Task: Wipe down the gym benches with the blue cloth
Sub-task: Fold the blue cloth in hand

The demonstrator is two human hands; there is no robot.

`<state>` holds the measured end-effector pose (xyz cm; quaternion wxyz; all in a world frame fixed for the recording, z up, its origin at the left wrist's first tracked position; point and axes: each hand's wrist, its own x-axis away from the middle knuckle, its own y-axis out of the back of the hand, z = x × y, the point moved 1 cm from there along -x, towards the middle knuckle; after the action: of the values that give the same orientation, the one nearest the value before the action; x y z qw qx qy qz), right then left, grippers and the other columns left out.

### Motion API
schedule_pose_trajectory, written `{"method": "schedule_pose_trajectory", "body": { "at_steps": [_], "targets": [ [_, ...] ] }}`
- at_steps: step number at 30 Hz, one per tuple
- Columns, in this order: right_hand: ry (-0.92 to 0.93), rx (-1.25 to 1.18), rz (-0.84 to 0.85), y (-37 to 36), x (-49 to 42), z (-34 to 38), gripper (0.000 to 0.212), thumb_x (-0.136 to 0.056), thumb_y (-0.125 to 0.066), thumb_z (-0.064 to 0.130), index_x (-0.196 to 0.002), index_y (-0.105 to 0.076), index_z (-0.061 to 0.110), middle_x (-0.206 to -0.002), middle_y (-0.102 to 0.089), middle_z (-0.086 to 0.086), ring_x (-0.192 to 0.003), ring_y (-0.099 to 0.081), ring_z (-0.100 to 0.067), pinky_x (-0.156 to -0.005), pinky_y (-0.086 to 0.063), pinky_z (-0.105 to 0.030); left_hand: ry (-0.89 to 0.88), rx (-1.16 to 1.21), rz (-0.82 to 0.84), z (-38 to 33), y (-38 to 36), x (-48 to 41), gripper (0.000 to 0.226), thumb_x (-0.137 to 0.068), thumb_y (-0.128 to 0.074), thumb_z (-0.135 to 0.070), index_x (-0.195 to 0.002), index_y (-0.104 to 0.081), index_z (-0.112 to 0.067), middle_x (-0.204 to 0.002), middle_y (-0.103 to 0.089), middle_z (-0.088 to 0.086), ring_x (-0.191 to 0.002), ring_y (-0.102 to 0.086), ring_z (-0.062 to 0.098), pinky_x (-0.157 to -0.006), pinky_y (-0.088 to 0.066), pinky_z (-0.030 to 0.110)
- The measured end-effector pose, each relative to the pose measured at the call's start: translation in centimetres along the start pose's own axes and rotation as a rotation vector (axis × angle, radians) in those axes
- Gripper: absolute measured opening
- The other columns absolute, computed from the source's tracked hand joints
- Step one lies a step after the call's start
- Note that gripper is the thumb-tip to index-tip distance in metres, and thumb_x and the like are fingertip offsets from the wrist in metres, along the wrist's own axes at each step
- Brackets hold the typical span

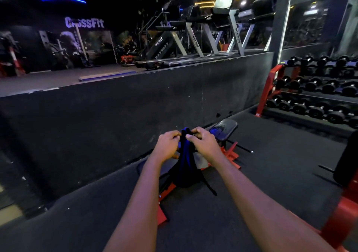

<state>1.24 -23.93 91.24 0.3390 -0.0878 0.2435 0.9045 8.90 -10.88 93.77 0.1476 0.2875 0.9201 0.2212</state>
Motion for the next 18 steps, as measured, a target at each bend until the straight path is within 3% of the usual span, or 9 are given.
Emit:
{"method": "schedule_pose_trajectory", "body": {
  "at_steps": [4, 6, 9, 11, 14, 16, 18],
  "targets": [
    [-0.018, 0.049, -0.003, 0.6, 0.2, -0.4, 0.029, -0.077, -0.079, 0.034, -0.095, -0.066, 0.016, -0.085, -0.07, 0.001, -0.078, -0.065, -0.01, -0.07, -0.052, -0.028, -0.013, 0.021, 0.105, 0.3, 0.2, 0.2, 0.047, -0.081, -0.038, 0.019, -0.105, -0.07, -0.007, -0.085, -0.061, 0.011, -0.052, -0.062, 0.01, -0.053, -0.054, 0.029],
    [-0.029, 0.033, -0.004, 0.8, 0.1, -0.5, 0.021, -0.075, -0.077, 0.025, -0.092, -0.066, 0.017, -0.081, -0.071, -0.001, -0.074, -0.065, -0.014, -0.065, -0.054, -0.031, -0.038, 0.0, 0.119, 0.5, 0.2, 0.1, 0.051, -0.079, -0.038, 0.02, -0.11, -0.07, -0.005, -0.087, -0.067, 0.014, -0.065, -0.07, 0.019, -0.063, -0.06, 0.033],
    [0.011, 0.018, 0.014, 1.4, 0.2, -0.3, 0.012, -0.077, -0.068, 0.011, -0.088, -0.067, 0.013, -0.072, -0.067, 0.003, -0.065, -0.059, -0.01, -0.058, -0.049, -0.023, -0.204, -0.097, 0.05, 0.8, 0.4, 0.0, 0.047, -0.077, -0.038, 0.016, -0.097, -0.069, -0.015, -0.091, -0.069, 0.01, -0.081, -0.07, 0.023, -0.078, -0.058, 0.035],
    [0.037, -0.015, 0.042, 1.9, 0.2, -0.3, 0.012, -0.079, -0.064, 0.005, -0.089, -0.067, 0.009, -0.074, -0.066, 0.002, -0.066, -0.057, -0.008, -0.062, -0.045, -0.021, -0.29, -0.196, -0.035, 1.2, 0.4, -0.3, 0.041, -0.077, -0.048, 0.01, -0.1, -0.061, -0.022, -0.103, -0.062, 0.003, -0.09, -0.061, 0.023, -0.084, -0.05, 0.033],
    [0.009, -0.175, 0.079, 2.4, 0.2, -0.6, 0.016, -0.081, -0.054, -0.005, -0.088, -0.063, 0.008, -0.077, -0.064, -0.002, -0.07, -0.056, -0.008, -0.065, -0.044, -0.023, -0.153, -0.445, -0.012, 2.6, 1.1, -0.7, 0.049, -0.079, -0.061, -0.007, -0.119, -0.051, -0.034, -0.119, -0.038, -0.009, -0.108, -0.034, 0.013, -0.097, -0.031, 0.04],
    [-0.056, -0.275, 0.072, 2.9, 0.4, -0.9, 0.023, -0.083, -0.047, -0.009, -0.086, -0.059, 0.01, -0.073, -0.059, -0.001, -0.062, -0.053, -0.005, -0.056, -0.041, -0.017, -0.115, -0.45, 0.029, 3.2, 1.7, -1.0, 0.038, -0.081, -0.065, -0.011, -0.108, -0.054, -0.036, -0.116, -0.04, -0.008, -0.11, -0.038, 0.015, -0.1, -0.034, 0.04],
    [-0.099, -0.308, 0.054, 3.2, 0.3, -1.6, 0.024, -0.085, -0.045, -0.008, -0.088, -0.06, 0.011, -0.075, -0.058, -0.003, -0.064, -0.051, -0.007, -0.056, -0.041, -0.018, -0.128, -0.344, 0.054, 3.3, 2.2, -1.1, 0.024, -0.082, -0.069, -0.01, -0.087, -0.056, -0.03, -0.102, -0.056, 0.004, -0.101, -0.056, 0.026, -0.089, -0.047, 0.034]
  ]
}}
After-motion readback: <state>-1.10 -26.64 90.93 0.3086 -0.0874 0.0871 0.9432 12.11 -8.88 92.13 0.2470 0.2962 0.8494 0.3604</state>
